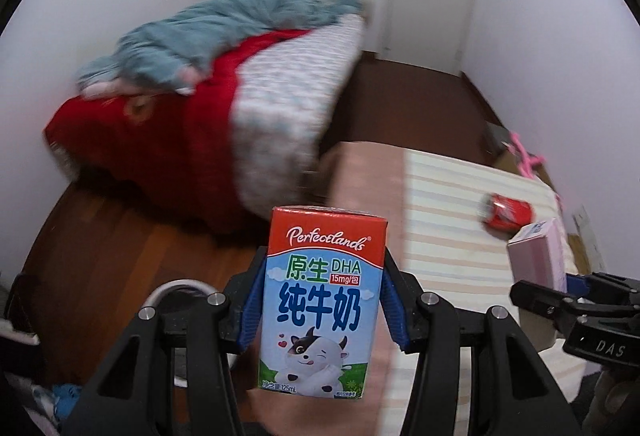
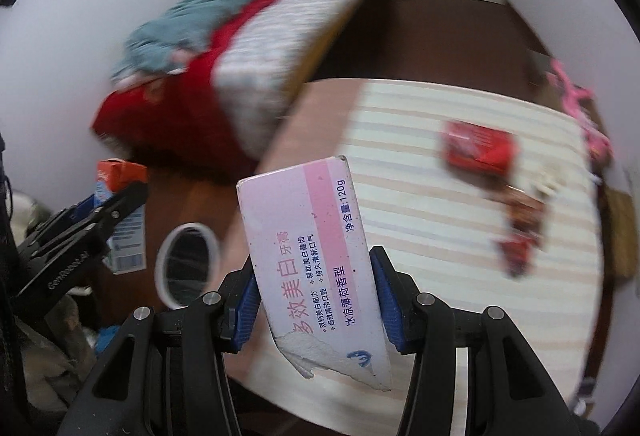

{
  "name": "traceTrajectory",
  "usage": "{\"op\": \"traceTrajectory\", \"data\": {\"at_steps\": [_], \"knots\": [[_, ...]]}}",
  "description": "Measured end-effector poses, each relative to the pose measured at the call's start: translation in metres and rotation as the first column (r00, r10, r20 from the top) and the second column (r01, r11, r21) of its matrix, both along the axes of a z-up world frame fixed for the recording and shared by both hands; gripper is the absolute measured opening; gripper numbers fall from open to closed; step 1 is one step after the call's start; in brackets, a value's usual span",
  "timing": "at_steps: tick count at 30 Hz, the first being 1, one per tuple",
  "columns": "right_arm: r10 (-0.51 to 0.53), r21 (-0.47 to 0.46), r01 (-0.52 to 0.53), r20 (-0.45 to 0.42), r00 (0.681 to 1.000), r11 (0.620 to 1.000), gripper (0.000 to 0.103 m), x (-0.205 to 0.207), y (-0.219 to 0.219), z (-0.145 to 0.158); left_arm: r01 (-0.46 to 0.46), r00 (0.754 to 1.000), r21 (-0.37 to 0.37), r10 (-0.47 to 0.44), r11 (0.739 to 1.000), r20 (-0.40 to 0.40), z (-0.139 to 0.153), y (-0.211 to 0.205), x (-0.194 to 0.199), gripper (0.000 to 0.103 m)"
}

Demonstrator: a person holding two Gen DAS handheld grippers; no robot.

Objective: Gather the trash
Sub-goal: 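Carry both items over the white bin and open both tools to drop them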

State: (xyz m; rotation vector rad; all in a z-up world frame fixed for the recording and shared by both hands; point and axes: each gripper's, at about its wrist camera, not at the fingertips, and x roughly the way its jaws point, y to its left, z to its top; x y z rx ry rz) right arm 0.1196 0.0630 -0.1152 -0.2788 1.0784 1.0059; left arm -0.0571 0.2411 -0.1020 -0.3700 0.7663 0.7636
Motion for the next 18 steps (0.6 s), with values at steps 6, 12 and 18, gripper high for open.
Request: {"op": "traceTrajectory", "data": {"at_steps": [6, 12, 18], "knots": [[0.183, 0.011, -0.182, -0.037, 0.982, 0.983, 0.053, -0.074, 0.114, -0.007, -0.164, 0.986, -0.014, 0.164, 0.986, -0.013, -0.006, 0.065, -0.074, 0.047], [0.308, -0.039, -0.313, -0.103, 0.946, 0.949, 0.053, -0.135, 0.215, -0.052, -0.312, 0.950, -0.160, 0.308, 0.937, -0.051, -0.055, 0.131, -0.140, 0.047], [0.363, -0.150, -0.394, -0.198, 0.910, 0.907, 0.053, -0.170, 0.285, -0.131, -0.376, 0.923, -0.419, 0.374, 0.826, -0.090, -0.136, 0.188, -0.177, 0.047]]}}
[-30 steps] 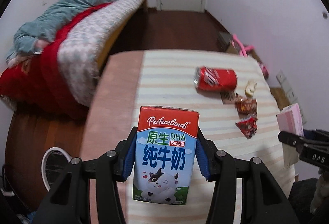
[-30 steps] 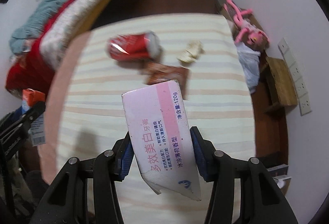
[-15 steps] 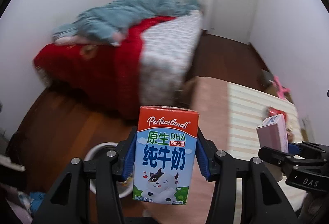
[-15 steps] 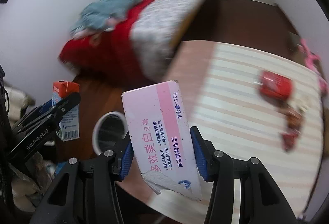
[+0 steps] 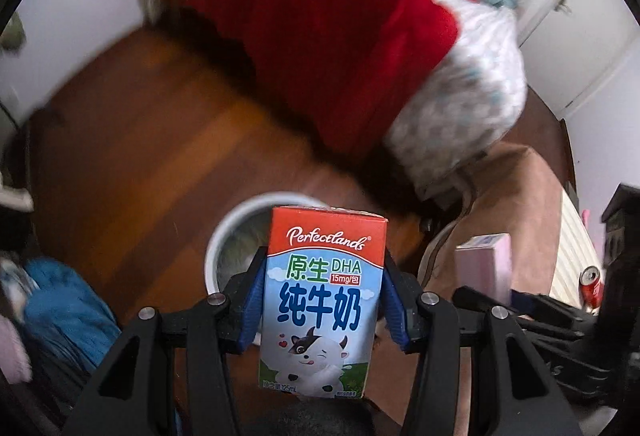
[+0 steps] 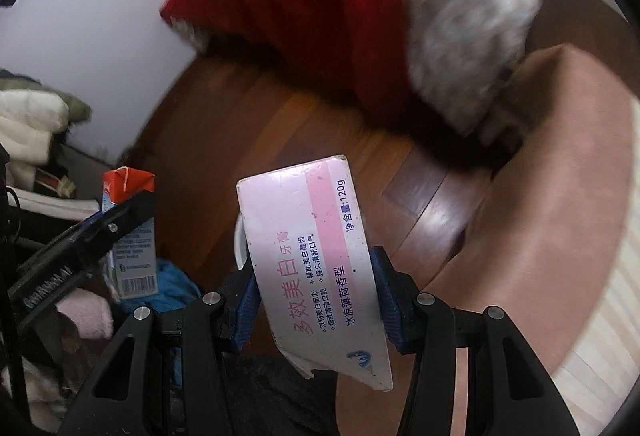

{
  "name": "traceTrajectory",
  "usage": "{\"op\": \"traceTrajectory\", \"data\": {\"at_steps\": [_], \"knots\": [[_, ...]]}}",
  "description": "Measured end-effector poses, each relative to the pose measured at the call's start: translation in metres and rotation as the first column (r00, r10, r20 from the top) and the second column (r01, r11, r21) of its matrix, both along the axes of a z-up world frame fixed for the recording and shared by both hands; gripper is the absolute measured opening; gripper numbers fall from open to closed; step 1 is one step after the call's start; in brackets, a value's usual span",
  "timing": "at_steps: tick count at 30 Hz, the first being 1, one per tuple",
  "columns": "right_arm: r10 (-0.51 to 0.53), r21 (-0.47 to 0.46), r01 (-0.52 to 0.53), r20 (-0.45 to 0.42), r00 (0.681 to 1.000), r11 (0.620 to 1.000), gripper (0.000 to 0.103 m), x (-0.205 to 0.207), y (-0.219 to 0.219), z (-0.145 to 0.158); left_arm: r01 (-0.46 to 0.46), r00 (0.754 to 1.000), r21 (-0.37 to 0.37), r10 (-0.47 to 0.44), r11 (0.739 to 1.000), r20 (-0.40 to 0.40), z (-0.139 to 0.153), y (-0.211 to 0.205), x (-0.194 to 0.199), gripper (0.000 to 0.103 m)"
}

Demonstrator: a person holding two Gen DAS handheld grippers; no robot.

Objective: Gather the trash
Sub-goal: 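Carry both items over the white bin and open both tools to drop them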

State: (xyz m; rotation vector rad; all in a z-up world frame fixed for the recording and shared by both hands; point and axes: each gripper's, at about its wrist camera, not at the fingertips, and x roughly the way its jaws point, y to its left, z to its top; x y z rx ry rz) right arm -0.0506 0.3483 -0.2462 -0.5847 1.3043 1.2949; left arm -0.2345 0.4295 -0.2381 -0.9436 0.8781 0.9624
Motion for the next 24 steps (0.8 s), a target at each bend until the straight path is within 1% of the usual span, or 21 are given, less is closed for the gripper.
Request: {"op": "traceTrajectory", "data": {"at_steps": [3, 5, 7, 9, 11, 12, 13, 14, 15, 16, 17, 18, 19, 21, 24], "knots": [[0.018, -0.085, -0.020, -0.031, 0.999, 0.996, 0.053, -0.012, 0.025, -0.043, -0.030, 0.999, -0.109, 0.034, 0.994, 0.035, -0.036, 0.020, -0.012, 0.047], [0.019, -0.127, -0.025, -0.051, 0.999, 0.992, 0.053, -0.014, 0.036, -0.067, -0.038, 0.998, -0.158, 0.045, 0.987, 0.038, -0.055, 0.029, -0.014, 0.048], [0.015, -0.163, -0.026, -0.070, 0.997, 0.986, 0.053, -0.017, 0.046, -0.087, -0.062, 0.997, -0.190, 0.068, 0.980, 0.024, -0.070, 0.034, -0.018, 0.049], [0.013, -0.189, -0.028, -0.079, 0.997, 0.982, 0.053, -0.019, 0.056, -0.100, -0.077, 0.997, -0.213, 0.082, 0.974, 0.011, -0.077, 0.038, -0.018, 0.050], [0.020, -0.212, -0.039, -0.095, 0.995, 0.977, 0.054, -0.020, 0.063, -0.113, -0.107, 0.994, -0.228, 0.112, 0.968, 0.012, -0.083, 0.041, -0.026, 0.068], [0.015, -0.224, -0.039, -0.106, 0.994, 0.974, 0.054, -0.020, 0.064, -0.119, -0.122, 0.992, -0.229, 0.128, 0.966, 0.012, -0.084, 0.042, -0.030, 0.088], [0.014, -0.231, -0.041, -0.120, 0.993, 0.972, 0.055, -0.021, 0.068, -0.124, -0.134, 0.990, -0.222, 0.139, 0.966, 0.005, -0.084, 0.041, -0.033, 0.100], [0.020, -0.232, -0.051, -0.132, 0.991, 0.971, 0.055, -0.022, 0.071, -0.129, -0.143, 0.989, -0.217, 0.145, 0.966, -0.005, -0.083, 0.042, -0.039, 0.101], [0.027, -0.239, -0.062, -0.146, 0.989, 0.969, 0.061, -0.024, 0.075, -0.133, -0.148, 0.989, -0.212, 0.147, 0.966, -0.018, -0.081, 0.041, -0.046, 0.101], [0.030, -0.239, -0.068, -0.160, 0.987, 0.969, 0.077, -0.026, 0.077, -0.135, -0.153, 0.988, -0.203, 0.148, 0.967, -0.041, -0.079, 0.039, -0.050, 0.101], [0.032, -0.237, -0.072, -0.169, 0.985, 0.969, 0.085, -0.027, 0.078, -0.136, -0.158, 0.987, -0.193, 0.149, 0.968, -0.064, -0.078, 0.037, -0.053, 0.101], [0.035, -0.232, -0.077, -0.182, 0.983, 0.970, 0.097, -0.027, 0.080, -0.139, -0.165, 0.985, -0.180, 0.151, 0.970, -0.085, -0.077, 0.033, -0.056, 0.101], [0.043, -0.229, -0.085, -0.180, 0.983, 0.970, 0.101, -0.028, 0.080, -0.140, -0.169, 0.983, -0.167, 0.153, 0.971, -0.105, -0.077, 0.031, -0.058, 0.101], [0.062, -0.227, -0.100, -0.168, 0.984, 0.969, 0.102, -0.030, 0.077, -0.143, -0.174, 0.979, -0.143, 0.155, 0.974, -0.131, -0.076, 0.025, -0.060, 0.101], [0.095, -0.236, -0.120, -0.115, 0.989, 0.964, 0.103, -0.035, 0.072, -0.140, -0.164, 0.970, -0.090, 0.145, 0.982, -0.193, -0.073, 0.013, -0.059, 0.101]]}}
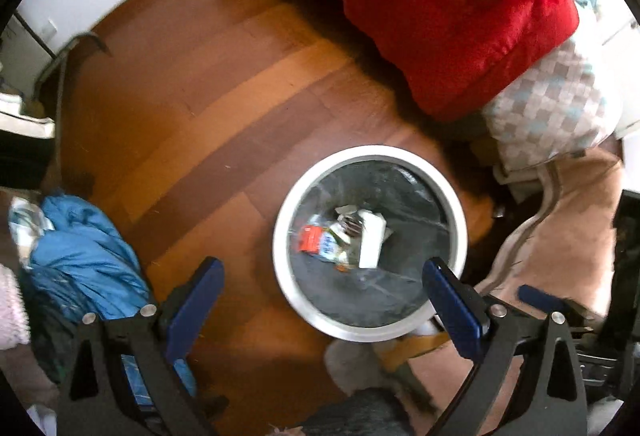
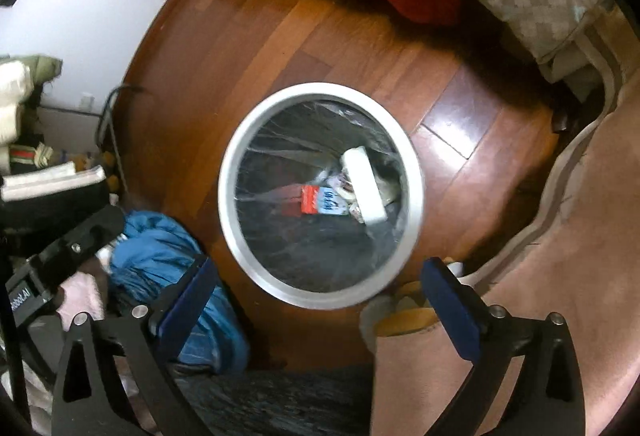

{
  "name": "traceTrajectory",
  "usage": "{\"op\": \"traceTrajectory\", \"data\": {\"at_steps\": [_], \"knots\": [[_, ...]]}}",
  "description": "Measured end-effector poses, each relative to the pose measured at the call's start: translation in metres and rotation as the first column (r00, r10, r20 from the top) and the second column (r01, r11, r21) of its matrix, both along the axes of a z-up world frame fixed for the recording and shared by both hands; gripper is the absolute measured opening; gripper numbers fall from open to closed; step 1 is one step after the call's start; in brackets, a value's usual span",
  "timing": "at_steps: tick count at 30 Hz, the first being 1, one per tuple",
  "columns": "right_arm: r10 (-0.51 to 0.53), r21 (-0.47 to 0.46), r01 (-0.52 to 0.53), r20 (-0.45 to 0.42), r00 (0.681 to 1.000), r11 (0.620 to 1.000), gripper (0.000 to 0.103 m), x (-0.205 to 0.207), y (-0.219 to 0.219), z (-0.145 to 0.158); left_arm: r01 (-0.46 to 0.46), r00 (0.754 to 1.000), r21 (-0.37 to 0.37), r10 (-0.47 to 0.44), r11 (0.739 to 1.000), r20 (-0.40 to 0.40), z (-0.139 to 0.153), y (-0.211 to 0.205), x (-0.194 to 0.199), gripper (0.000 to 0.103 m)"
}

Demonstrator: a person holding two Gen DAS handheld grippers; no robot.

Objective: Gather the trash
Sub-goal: 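Carry both items over the white bin and open both tools to drop them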

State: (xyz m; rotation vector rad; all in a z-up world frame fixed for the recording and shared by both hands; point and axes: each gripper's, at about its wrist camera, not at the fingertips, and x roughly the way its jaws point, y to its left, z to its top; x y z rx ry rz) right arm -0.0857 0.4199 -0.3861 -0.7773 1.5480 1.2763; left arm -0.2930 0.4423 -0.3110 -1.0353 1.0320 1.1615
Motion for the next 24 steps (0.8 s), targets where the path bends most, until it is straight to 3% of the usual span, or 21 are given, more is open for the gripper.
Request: {"op": "traceTrajectory", "data": {"at_steps": [9, 24], "knots": [[0.105, -0.010, -0.106, 0.242, 0.965, 0.994, 0.103, -0.011, -0.030, 0.012, 0.048, 0.996, 0.019, -0.046, 0.999, -0.075, -0.002, -0.024, 0.010, 0.101], [0.071, 0.046, -0.088, 0.290, 0.955, 0.995, 0.103, -0.005, -0.051, 0.053, 0.075, 0.994, 0.076, -0.068, 0.994, -0.088, 0.029, -0.054, 0.017, 0.101]]}}
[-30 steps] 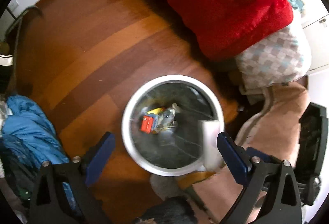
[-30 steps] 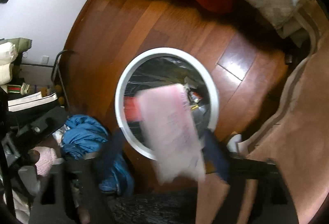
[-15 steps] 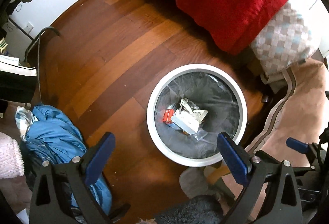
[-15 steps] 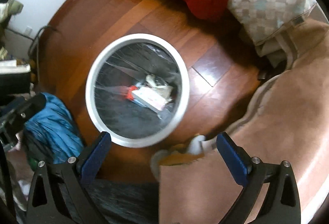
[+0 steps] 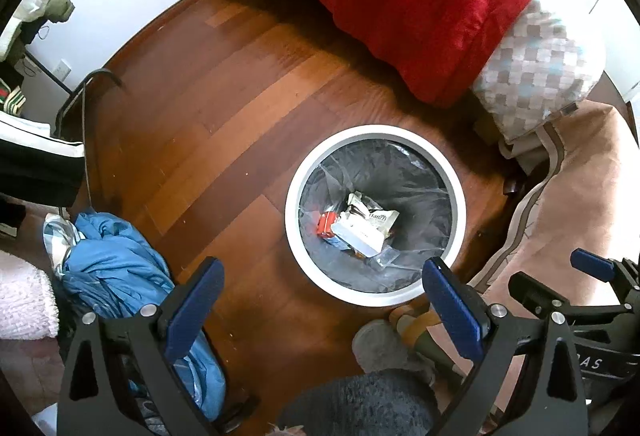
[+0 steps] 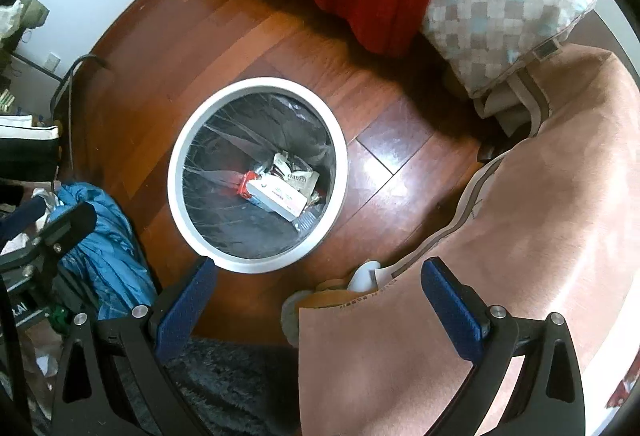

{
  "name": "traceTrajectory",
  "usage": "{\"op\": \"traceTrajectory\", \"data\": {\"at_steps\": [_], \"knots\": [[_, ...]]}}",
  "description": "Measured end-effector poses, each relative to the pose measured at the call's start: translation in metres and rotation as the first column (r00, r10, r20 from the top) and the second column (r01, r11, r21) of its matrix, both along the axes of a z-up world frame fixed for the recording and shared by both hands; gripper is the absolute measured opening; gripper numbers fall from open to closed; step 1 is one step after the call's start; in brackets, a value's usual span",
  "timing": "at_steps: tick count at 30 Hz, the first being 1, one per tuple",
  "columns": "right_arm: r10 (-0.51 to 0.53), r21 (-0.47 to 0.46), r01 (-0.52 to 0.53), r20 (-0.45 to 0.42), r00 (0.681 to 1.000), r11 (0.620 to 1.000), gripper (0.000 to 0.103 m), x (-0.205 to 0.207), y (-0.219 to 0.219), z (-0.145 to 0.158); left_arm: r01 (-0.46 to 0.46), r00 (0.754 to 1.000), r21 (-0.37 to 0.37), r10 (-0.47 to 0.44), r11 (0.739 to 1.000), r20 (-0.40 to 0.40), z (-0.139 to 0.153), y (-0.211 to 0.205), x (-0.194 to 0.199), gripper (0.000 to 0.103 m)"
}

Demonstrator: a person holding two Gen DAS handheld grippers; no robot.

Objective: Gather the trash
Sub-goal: 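Carry both items over the white bin and open both tools to drop them, then swing both tools back over the table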

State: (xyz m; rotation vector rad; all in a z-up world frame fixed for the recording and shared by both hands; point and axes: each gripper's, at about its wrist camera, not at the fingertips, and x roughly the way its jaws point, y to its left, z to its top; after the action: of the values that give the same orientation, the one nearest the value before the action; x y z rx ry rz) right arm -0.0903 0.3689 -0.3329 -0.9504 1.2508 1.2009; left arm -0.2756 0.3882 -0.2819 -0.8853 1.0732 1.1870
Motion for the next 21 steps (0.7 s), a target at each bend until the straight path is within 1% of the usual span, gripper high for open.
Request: {"op": "traceTrajectory", "data": {"at_steps": [5, 7, 11, 13, 16, 19, 21], "knots": [[-0.008, 0.049, 0.008, -0.011, 1.000, 0.999, 0.103, 0.002, -0.013, 0.028, 0.013, 1.000, 0.041, -0.013, 0.999, 0.010, 0.026, -0.016, 0.002, 0.101], [-0.014, 0.076, 0.016, -0.017, 1.000, 0.997, 0.103, 0.004, -0.022, 0.042, 0.019, 1.000, 0.068, -0.020, 0.997, 0.011, 0.039, -0.023, 0.002, 0.101], [-0.029, 0.146, 0.034, -0.042, 0.999, 0.989, 0.103, 0.008, -0.042, 0.078, 0.028, 0.999, 0.125, -0.032, 0.992, 0.032, 0.072, -0.040, 0.004, 0.101], [-0.037, 0.189, 0.049, -0.063, 0.997, 0.981, 0.103, 0.012, -0.056, 0.099, 0.043, 0.998, 0.169, -0.048, 0.985, 0.030, 0.093, -0.052, 0.008, 0.101], [-0.061, 0.260, 0.091, -0.121, 0.991, 0.961, 0.103, 0.026, -0.081, 0.132, 0.071, 0.997, 0.234, -0.076, 0.970, 0.014, 0.120, -0.071, 0.020, 0.101], [-0.103, 0.313, 0.147, -0.153, 0.983, 0.938, 0.103, 0.046, -0.112, 0.161, 0.097, 0.994, 0.269, -0.109, 0.958, 0.031, 0.140, -0.088, 0.037, 0.101], [-0.133, 0.337, 0.184, -0.168, 0.977, 0.923, 0.103, 0.062, -0.133, 0.175, 0.131, 0.987, 0.294, -0.151, 0.947, 0.047, 0.150, -0.102, 0.057, 0.101]]}}
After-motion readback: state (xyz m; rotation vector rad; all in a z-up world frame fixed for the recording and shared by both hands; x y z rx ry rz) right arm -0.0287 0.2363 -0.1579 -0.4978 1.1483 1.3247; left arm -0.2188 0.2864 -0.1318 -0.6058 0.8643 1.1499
